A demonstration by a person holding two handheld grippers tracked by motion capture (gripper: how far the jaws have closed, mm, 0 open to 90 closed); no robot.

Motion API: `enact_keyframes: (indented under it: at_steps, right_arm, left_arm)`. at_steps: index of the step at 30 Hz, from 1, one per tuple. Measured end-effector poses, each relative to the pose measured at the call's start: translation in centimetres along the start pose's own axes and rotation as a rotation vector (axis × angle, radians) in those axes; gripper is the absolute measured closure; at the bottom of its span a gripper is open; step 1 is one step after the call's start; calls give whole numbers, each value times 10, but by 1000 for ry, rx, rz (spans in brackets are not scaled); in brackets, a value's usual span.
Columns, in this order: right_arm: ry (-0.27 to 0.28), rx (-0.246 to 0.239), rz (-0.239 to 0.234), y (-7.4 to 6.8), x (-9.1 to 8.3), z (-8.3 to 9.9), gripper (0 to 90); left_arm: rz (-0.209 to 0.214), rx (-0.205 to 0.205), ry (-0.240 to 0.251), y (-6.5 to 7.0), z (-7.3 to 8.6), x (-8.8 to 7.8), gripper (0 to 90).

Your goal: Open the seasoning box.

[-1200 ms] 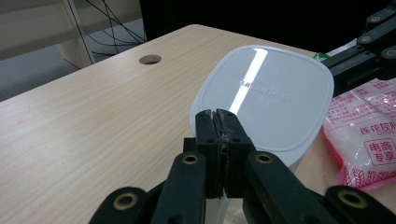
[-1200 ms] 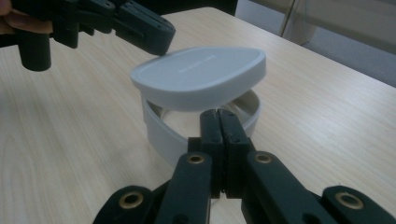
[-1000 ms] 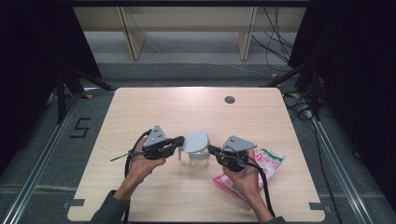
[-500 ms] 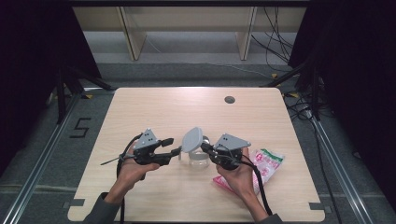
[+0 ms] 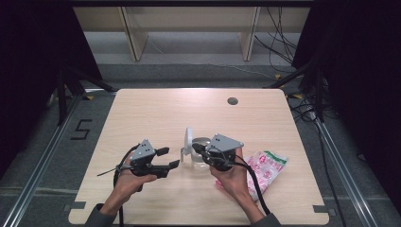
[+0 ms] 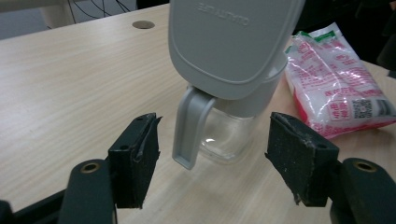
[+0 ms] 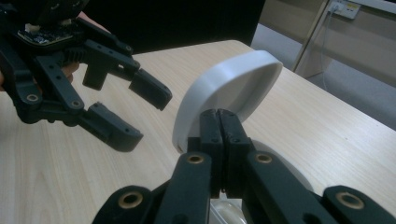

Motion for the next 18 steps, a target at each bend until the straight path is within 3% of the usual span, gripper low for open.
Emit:
enact_keyframes:
  at_steps: [4,8,9,10,14,16,18]
  right_arm:
    - [-8,-5,-13,-2,3,-1,900]
    - [8,-4,4,-1,-5,-1,892]
    - [12,17,11,-1,-10,-1,890]
    - [20,-4,15,1,-14,0,888]
    - [14,34,42,5,-36,13,866]
    - [3,35,74,11,-48,23,852]
    - [-19,91,95,13,-59,35,827]
  left_arm:
    - [5,-8,-1,1,3,-3,319]
    - [-11,-29,-1,4,5,-6,311]
    - [-9,-15,-2,4,5,-7,310]
    - [-9,-5,3,4,6,-7,308]
    - [-18,-32,-12,6,11,-7,290]
    - [-26,-15,-13,5,12,-7,281]
    - [-25,-35,-16,6,14,-7,276]
Point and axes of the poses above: each handheld gripper's, and its own axes: x roughly forward along the jaws, z roughly out of its underside, y roughly to its right, the point moved 2 cm from there along x, roughly forward along the jaws, and after that the axes turned 4 degrees about -z, right-handed, at the moved point
